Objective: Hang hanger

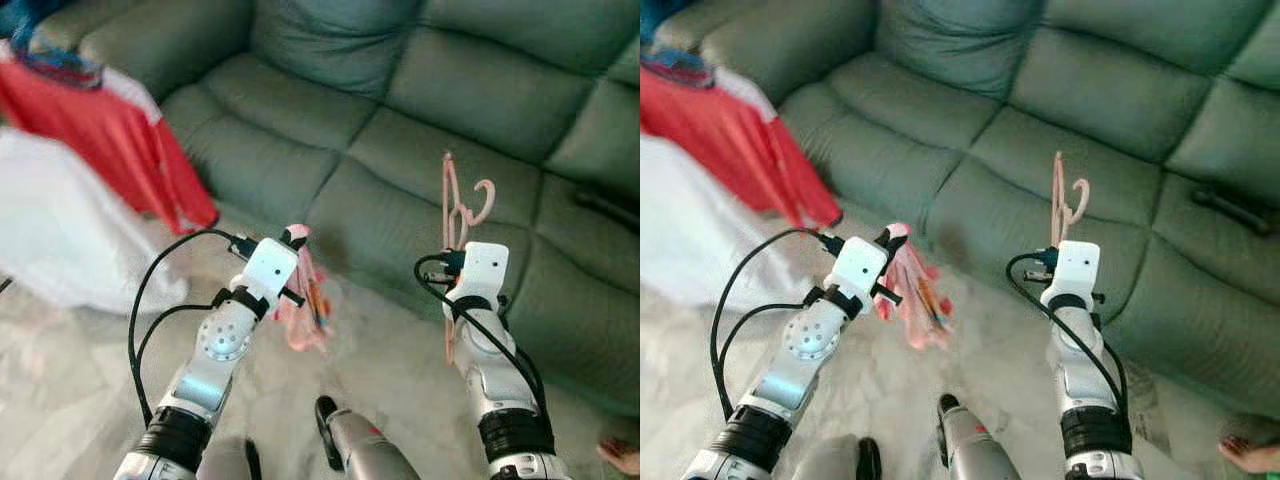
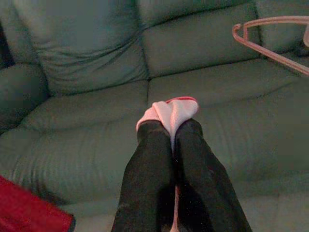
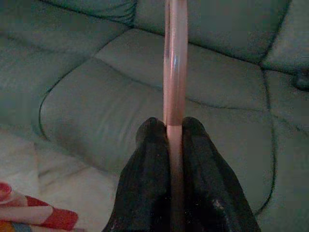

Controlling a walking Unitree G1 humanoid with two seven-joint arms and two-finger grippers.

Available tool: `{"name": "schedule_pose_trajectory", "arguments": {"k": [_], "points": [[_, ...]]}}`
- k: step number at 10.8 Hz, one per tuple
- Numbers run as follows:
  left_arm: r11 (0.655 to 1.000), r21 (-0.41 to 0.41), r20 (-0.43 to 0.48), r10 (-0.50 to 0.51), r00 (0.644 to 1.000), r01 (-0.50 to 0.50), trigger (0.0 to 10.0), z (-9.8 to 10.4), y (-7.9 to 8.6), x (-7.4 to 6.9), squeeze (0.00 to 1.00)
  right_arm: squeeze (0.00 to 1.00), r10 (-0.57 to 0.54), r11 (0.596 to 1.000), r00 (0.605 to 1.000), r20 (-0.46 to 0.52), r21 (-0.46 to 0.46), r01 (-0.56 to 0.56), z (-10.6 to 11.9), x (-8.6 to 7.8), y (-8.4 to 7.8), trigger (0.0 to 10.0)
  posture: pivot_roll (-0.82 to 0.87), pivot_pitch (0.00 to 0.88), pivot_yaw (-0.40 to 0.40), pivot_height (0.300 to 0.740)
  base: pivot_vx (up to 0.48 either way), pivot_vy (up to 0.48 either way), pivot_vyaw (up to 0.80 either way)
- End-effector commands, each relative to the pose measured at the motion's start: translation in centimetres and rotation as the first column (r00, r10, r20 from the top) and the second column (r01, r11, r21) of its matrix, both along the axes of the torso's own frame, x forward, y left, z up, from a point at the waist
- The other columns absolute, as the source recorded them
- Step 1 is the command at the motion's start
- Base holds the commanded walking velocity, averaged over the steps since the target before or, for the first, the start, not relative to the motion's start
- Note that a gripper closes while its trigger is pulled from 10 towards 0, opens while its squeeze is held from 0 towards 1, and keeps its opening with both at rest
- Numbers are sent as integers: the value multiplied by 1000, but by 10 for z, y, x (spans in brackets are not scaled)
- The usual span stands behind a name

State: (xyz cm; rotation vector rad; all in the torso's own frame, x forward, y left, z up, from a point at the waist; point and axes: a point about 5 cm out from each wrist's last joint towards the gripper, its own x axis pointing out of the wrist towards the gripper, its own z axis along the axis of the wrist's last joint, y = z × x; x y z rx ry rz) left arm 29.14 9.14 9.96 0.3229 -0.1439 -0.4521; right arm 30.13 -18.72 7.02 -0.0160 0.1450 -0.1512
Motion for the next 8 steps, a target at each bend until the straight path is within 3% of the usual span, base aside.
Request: {"name": "schedule_pose_trajectory", "arguments": {"k": [1, 4, 6, 7, 8], "points": [[1000, -9, 24, -26, 999, 26, 10000, 4, -4, -3, 0, 0, -6, 1000, 1000, 11, -8, 7, 1, -1, -2, 10000, -40, 211, -30, 740, 285, 0, -575], [998, -15, 16, -58, 998, 59, 10000, 3, -8, -6, 0, 0, -3, 1000, 1000, 8, -7, 3, 0, -2, -2, 10000, -44, 211, -33, 740, 95, 0, -733], [998, -15, 10, -63, 998, 63, 10000, 2, -9, -5, 0, 0, -6, 1000, 1000, 6, -10, 6, 1, -1, -3, 10000, -46, 211, -36, 740, 0, 0, 0], [998, -14, 7, -67, 998, 67, 10000, 2, -9, -6, 0, 0, -2, 1000, 1000, 4, -7, 2, 1, -1, -2, 10000, -46, 211, -36, 740, 0, 0, -800], [997, -15, 7, -79, 997, 79, 10000, 1, -11, -7, 0, 0, 0, 1000, 1000, 8, -12, 0, 1, -1, -2, 10000, -47, 210, -37, 740, 0, 0, 0]]}}
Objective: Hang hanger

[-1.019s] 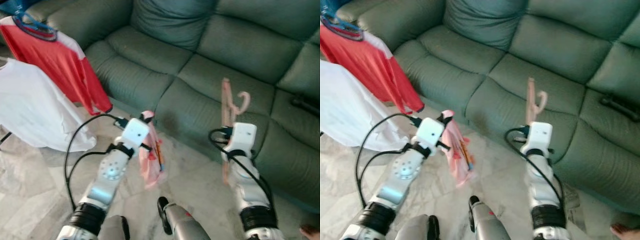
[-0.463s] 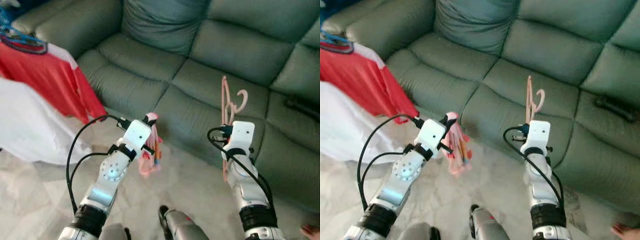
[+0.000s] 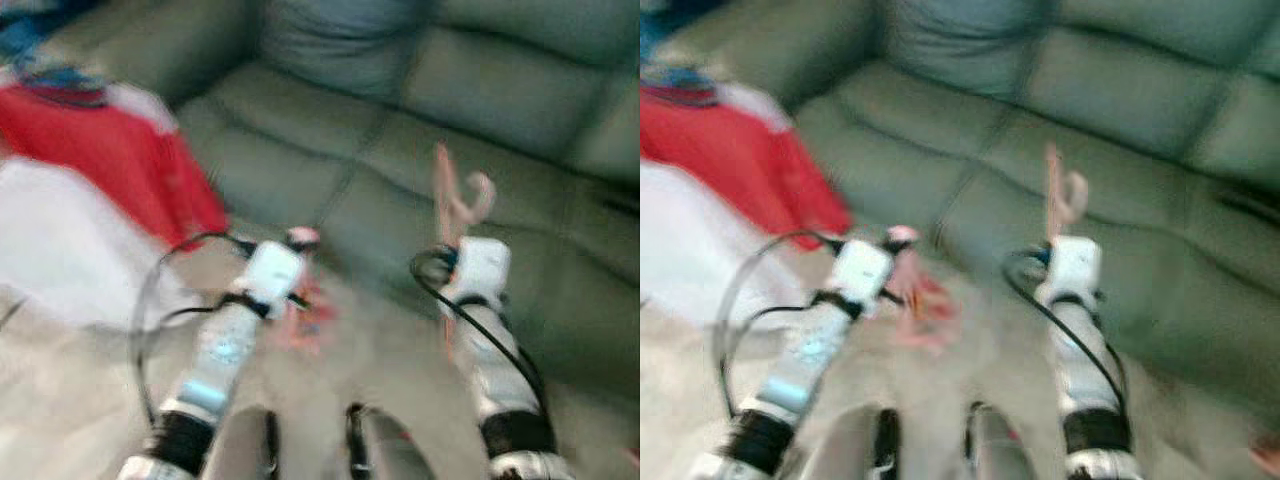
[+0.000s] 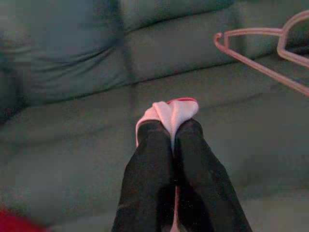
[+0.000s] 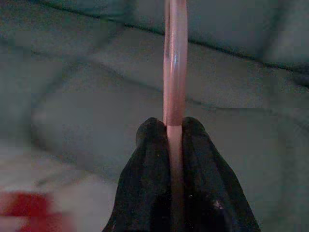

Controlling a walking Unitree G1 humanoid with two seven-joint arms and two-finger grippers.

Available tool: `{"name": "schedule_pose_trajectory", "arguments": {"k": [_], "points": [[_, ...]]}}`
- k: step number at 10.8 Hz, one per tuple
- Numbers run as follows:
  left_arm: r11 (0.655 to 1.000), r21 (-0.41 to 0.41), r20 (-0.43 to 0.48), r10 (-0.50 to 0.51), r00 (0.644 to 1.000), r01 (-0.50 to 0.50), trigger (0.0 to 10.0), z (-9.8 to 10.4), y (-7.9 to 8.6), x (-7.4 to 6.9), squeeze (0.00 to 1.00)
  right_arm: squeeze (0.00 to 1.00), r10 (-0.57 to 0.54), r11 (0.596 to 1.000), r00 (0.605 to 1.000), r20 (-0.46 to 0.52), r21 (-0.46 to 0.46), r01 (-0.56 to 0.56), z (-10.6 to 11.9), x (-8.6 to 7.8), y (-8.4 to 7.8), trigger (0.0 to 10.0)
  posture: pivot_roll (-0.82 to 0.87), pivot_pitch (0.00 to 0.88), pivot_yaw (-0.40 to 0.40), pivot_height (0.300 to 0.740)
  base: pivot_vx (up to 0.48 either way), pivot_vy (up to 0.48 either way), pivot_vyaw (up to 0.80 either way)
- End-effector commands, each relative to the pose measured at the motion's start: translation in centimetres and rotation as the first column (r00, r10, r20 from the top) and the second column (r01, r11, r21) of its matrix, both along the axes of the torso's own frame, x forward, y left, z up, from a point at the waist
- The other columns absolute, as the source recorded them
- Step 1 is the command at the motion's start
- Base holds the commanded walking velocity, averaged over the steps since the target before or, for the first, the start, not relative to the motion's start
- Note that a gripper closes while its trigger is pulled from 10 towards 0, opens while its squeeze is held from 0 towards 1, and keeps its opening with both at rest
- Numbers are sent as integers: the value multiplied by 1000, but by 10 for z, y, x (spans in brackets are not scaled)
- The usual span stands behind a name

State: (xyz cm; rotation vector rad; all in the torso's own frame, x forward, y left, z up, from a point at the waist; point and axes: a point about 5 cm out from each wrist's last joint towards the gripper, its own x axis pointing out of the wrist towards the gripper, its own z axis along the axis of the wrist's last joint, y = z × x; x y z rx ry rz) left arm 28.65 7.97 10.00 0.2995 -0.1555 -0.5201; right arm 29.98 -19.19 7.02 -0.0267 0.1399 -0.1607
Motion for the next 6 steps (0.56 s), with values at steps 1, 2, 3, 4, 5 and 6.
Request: {"name": "schedule_pose_trajectory", "arguments": {"k": [1, 2, 3, 4, 5, 6], "points": [[1000, 3, 9, -8, 1000, 8, 10000, 1, 1, -2, 0, 0, 8, 1000, 1000, 4, 0, -8, 1, 1, 3, 10000, -47, 210, -36, 740, 0, 0, 0], [1000, 7, 8, -7, 1000, 7, 10000, 0, 1, -2, 0, 0, 10, 1000, 1000, 4, -1, -10, 1, 1, 3, 10000, -47, 210, -37, 740, 0, 0, 0], [1000, 5, 8, -8, 1000, 8, 10000, 0, 1, -2, 0, 0, 12, 1000, 1000, 4, -2, -12, 1, 0, 4, 10000, -47, 210, -37, 740, 0, 0, 0], [1000, 4, 8, -9, 1000, 9, 10000, 1, 1, -2, 0, 0, 13, 1000, 1000, 4, -3, -13, 1, 0, 4, 10000, -47, 210, -37, 740, 0, 0, 0], [1000, 4, 9, -13, 1000, 13, 10000, 1, 1, -2, 0, 0, 13, 1000, 1000, 6, -3, -13, 1, 1, 4, 10000, -47, 210, -37, 740, 251, 0, 0], [1000, 1, 10, -19, 1000, 19, 10000, 1, 1, -3, 0, 0, 14, 1000, 1000, 3, -3, -14, 0, 1, 4, 10000, -47, 211, -36, 740, 274, 0, 0]]}}
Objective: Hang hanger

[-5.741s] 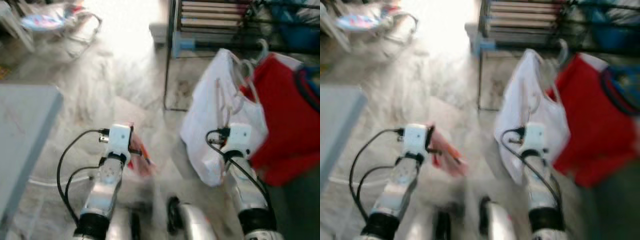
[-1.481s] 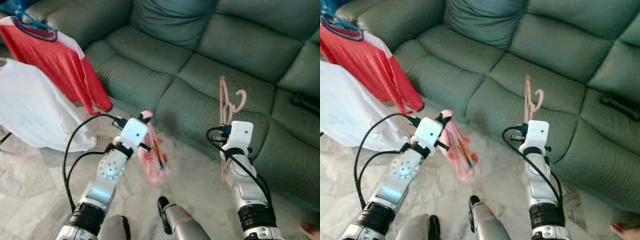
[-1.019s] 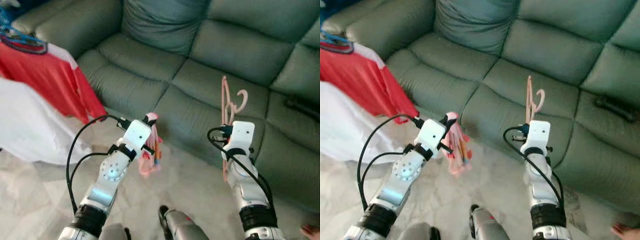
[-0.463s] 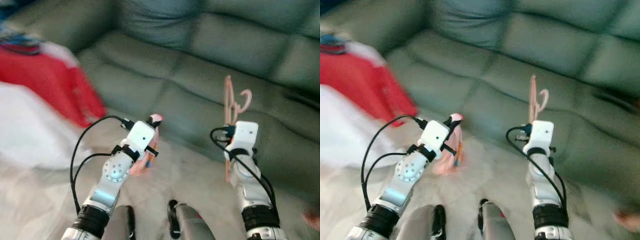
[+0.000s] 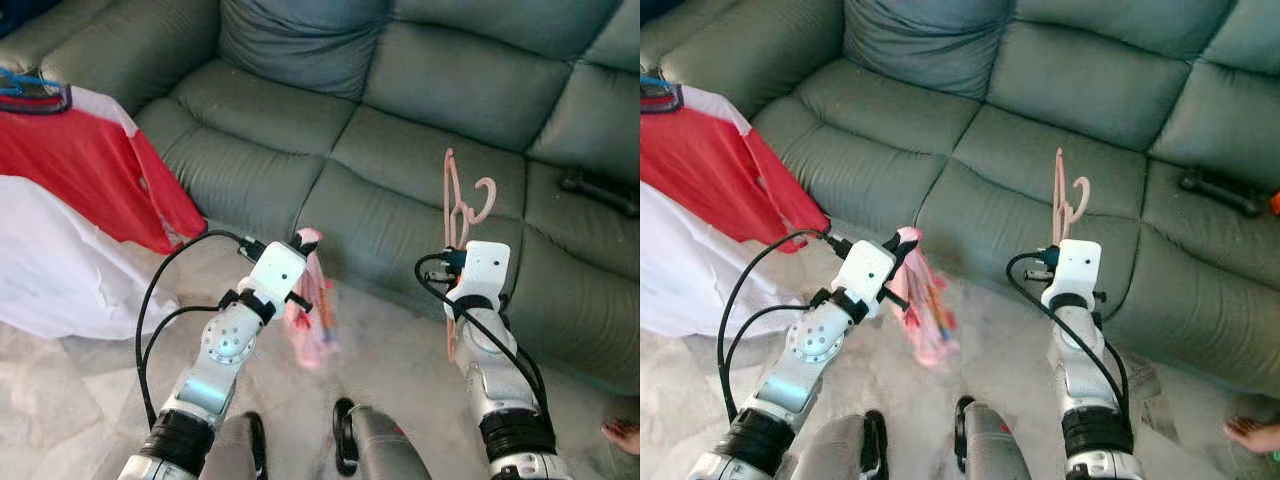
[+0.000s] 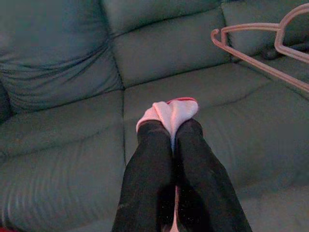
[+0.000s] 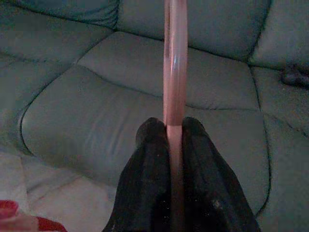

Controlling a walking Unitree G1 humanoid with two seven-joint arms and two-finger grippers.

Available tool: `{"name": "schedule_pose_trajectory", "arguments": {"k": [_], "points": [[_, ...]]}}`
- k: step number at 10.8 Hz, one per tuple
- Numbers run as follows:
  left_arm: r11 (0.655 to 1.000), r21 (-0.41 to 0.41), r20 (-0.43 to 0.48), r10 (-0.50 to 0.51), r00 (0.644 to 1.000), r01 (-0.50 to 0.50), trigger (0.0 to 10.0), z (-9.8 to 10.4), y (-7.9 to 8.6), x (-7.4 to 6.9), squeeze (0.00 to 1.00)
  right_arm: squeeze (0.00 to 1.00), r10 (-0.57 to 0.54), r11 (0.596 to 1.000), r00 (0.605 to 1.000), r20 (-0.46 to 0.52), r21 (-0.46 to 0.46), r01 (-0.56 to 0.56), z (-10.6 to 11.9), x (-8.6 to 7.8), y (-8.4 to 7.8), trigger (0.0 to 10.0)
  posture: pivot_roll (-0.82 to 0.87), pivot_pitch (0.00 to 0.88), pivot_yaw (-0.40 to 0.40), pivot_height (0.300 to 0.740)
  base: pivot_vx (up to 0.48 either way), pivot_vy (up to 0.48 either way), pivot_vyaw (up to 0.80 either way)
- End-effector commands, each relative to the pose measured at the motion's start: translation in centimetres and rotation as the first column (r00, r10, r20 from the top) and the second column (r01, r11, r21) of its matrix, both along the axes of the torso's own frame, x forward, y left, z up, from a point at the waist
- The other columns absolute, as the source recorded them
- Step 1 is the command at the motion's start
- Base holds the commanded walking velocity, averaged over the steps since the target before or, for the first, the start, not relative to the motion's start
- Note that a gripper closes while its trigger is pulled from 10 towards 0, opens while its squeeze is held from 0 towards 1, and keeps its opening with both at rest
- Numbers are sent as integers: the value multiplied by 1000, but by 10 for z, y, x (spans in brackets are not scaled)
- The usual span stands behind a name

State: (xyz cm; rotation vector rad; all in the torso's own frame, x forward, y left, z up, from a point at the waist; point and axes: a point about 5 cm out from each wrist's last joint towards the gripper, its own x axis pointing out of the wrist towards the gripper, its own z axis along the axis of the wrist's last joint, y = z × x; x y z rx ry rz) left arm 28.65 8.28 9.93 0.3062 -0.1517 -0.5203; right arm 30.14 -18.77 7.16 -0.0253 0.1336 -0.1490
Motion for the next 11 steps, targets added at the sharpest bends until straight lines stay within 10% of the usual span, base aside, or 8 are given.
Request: {"name": "schedule_pose_trajectory", "arguments": {"k": [1, 11], "points": [[999, -9, 13, -32, 999, 32, 10000, 2, -3, -3, 0, 0, 3, 1000, 1000, -4, -6, -3, -2, -1, 1, 10000, -44, 212, -35, 740, 330, 0, 0], [999, -16, -5, 35, 999, -35, 10000, -1, 9, -4, 0, 0, 135, 980, 991, -26, -144, -137, -9, 0, 18, 10000, -15, 210, -52, 740, 270, 0, 0]]}}
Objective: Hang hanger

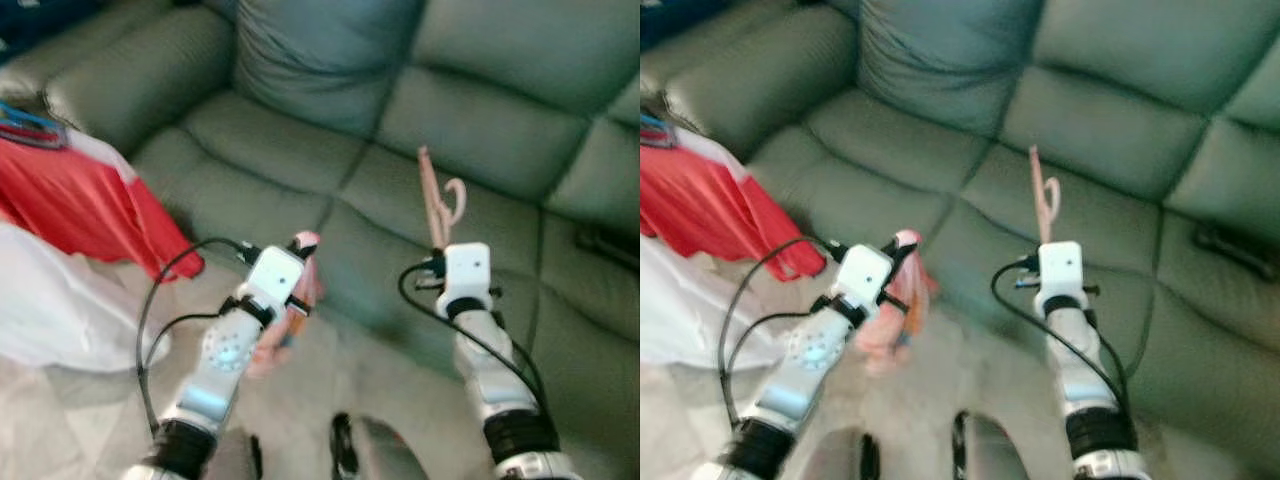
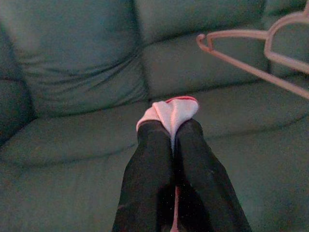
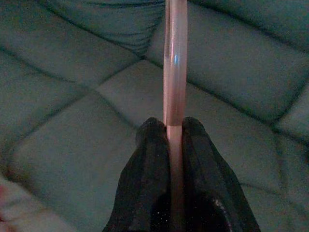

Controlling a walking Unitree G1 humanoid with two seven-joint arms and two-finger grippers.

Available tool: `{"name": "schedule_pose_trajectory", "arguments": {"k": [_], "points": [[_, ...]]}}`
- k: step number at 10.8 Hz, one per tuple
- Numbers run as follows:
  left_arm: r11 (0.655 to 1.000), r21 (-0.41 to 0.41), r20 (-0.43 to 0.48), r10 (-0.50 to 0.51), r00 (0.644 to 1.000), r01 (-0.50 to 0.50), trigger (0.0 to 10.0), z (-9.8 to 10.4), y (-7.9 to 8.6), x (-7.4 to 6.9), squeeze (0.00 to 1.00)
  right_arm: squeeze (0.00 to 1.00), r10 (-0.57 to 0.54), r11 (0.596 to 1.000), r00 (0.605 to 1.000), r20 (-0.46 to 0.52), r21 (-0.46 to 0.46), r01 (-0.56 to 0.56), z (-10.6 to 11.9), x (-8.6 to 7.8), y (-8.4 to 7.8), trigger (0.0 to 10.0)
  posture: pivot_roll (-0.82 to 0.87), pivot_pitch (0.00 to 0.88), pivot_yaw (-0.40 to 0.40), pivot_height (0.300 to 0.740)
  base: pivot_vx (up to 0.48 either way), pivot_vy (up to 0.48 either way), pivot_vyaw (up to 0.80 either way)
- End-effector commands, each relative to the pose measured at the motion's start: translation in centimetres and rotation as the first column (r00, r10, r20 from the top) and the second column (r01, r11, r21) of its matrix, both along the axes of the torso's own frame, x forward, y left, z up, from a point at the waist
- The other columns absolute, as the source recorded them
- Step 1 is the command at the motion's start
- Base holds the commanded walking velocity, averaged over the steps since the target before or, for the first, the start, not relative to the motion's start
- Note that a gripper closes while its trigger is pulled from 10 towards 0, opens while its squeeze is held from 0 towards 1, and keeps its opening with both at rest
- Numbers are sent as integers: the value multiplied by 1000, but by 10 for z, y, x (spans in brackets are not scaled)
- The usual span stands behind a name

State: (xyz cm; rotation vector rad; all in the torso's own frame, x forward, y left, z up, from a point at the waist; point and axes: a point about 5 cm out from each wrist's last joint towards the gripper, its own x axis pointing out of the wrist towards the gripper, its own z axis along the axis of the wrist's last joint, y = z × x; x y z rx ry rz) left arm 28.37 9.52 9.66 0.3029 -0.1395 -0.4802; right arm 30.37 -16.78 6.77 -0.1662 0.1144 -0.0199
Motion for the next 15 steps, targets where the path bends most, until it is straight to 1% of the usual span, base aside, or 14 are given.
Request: {"name": "schedule_pose_trajectory", "arguments": {"k": [1, 2, 3, 5, 6, 7, 8, 9, 10, 11, 12, 13, 14, 15], "points": [[1000, -12, 12, -6, 1000, 6, 10000, 3, -3, 0, 0, 0, -1, 1000, 1000, -31, 5, 1, -8, -5, -2, 10000, -23, 207, -46, 740, 0, 0, -800], [999, -29, -15, 19, 1000, -19, 10000, 3, -2, 5, 0, 0, 1, 1000, 1000, -31, 0, -1, -10, -8, -1, 10000, -24, 207, -45, 740, 0, 0, -800], [1000, -25, -10, -1, 1000, 0, 10000, 3, -4, 4, 0, 0, 0, 1000, 1000, -31, -1, 0, -11, -9, -1, 10000, -26, 208, -44, 740, 0, 0, -800], [1000, -20, -7, -5, 1000, 5, 10000, 3, -4, 3, 0, 0, 2, 1000, 1000, -29, 1, -2, -10, -8, 0, 10000, -22, 209, -43, 740, 0, 0, -800], [999, -22, 10, 38, 999, -37, 10000, 5, -1, 4, 0, 0, 4, 1000, 1000, -26, 5, -4, -9, -6, 0, 10000, -22, 209, -43, 740, 0, 0, -800], [956, -57, 39, 291, 956, -288, 10000, 11, 28, 22, 0, 0, 23, 1000, 1000, -16, 20, -22, -8, -6, 1, 10000, -18, 212, -45, 740, 0, 0, 0], [918, -66, 11, 393, 919, -392, 10000, 9, 46, 29, 0, 0, 36, 999, 999, -12, 30, -35, -7, -7, 3, 10000, -16, 215, -50, 740, 0, 0, 0], [868, -73, -17, 492, 870, -492, 10000, 7, 71, 36, 0, 0, 54, 998, 999, -7, 26, -53, -7, -8, 4, 10000, -16, 217, -52, 740, 0, 0, 0], [849, -85, -33, 521, 853, -522, 10000, 8, 81, 39, 0, 0, 61, 998, 998, -5, 24, -61, -7, -9, 4, 10000, -16, 217, -52, 740, 0, 0, 0], [844, -99, -28, 528, 849, -528, 10000, 16, 92, 47, 0, 0, 63, 998, 998, -2, 22, -63, -6, -8, 3, 10000, -21, 218, -50, 740, 0, 0, 0], [866, -101, -19, 490, 871, -489, 10000, 20, 90, 49, 0, 0, 75, 997, 997, -2, 24, -75, -6, -8, 4, 10000, -22, 220, -49, 740, 0, 0, 0], [928, -83, 19, 367, 930, -364, 10000, 29, 81, 51, 0, 0, 145, 989, 989, -7, 27, -145, -6, -10, 9, 10000, -22, 223, -50, 740, 0, 0, 0], [966, 23, 105, 254, 961, -258, 10000, 38, 76, 50, 0, 0, 262, 965, 964, -42, 11, -262, -8, -14, 15, 10000, -23, 229, -51, 740, 0, 0, 0], [983, 100, 142, 139, 980, -154, 10000, 44, 75, 48, 0, 0, 350, 936, 934, -74, -8, -351, -8, -16, 14, 10000, -20, 237, -55, 740, 0, 0, 0]]}}
